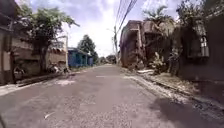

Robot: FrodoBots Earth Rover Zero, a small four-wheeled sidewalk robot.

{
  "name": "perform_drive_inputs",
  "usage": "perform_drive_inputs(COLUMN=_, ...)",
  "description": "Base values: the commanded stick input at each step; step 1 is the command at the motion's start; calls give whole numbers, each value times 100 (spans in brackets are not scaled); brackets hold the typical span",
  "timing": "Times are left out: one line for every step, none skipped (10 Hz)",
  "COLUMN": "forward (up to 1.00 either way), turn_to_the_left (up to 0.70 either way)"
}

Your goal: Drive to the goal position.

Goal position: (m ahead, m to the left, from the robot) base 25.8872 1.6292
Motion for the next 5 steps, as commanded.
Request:
perform_drive_inputs(forward=70, turn_to_the_left=0)
perform_drive_inputs(forward=70, turn_to_the_left=0)
perform_drive_inputs(forward=70, turn_to_the_left=0)
perform_drive_inputs(forward=70, turn_to_the_left=0)
perform_drive_inputs(forward=70, turn_to_the_left=0)
